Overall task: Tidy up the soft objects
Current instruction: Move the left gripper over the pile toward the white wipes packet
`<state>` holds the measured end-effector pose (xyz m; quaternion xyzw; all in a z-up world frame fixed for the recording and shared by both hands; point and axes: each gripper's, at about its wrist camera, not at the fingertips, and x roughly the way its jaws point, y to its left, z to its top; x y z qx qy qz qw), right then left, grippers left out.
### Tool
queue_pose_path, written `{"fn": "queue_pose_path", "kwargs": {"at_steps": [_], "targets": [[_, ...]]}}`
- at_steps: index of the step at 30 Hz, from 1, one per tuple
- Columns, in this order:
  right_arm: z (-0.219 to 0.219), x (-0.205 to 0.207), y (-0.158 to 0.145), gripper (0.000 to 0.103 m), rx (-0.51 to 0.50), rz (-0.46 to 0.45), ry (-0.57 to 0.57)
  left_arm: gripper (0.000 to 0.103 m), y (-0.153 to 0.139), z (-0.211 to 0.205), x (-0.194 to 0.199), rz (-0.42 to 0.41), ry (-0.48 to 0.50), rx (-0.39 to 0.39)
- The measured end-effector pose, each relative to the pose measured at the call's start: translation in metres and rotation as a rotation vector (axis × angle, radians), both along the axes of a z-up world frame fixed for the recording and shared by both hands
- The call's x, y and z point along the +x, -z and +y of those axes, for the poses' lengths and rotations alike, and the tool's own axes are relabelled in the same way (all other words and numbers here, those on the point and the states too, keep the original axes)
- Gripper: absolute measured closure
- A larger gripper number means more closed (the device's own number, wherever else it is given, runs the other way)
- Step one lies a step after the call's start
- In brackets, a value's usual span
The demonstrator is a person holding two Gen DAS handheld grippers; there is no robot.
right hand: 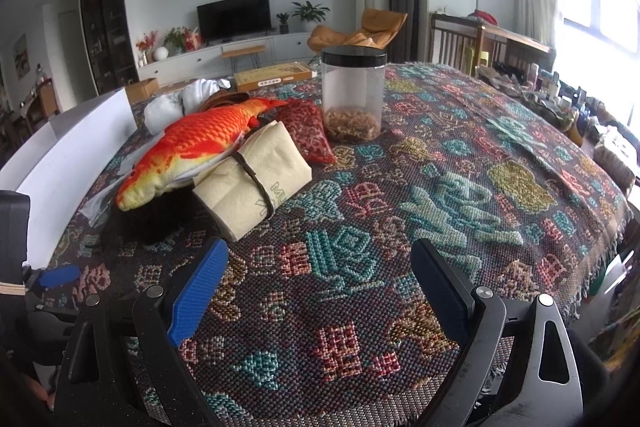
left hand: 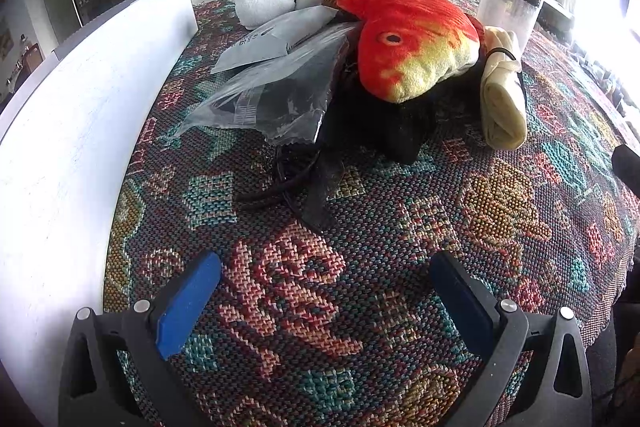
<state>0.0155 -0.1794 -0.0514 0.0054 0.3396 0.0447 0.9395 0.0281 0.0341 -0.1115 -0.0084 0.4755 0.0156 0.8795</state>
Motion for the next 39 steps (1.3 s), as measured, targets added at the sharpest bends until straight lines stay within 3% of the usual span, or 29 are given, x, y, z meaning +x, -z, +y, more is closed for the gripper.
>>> {"fn": "queue_pose_path", "kwargs": {"at_steps": [12,20,31,39], "targets": [[0.002,0.012,0.024,0.009,-0.009,0.114,-0.012,0.0,0.001,0.0,-0.001,-0.003,0.009,-0.001],[-0.009,0.027,0.047,0.009,0.047,0.255,0.008,0.0,0.001,0.0,-0.001,-0.016,0.013,0.001],[0.005,0.028,0.05,0.008,-0.032,0.273,0.002,0.0,0.001,0.0,-0.003,-0.021,0.012,0.001],[0.005,0.028,0.051,0.007,-0.031,0.274,0.002,0.0,0.0,0.0,-0.003,-0.02,0.012,0.001]]}}
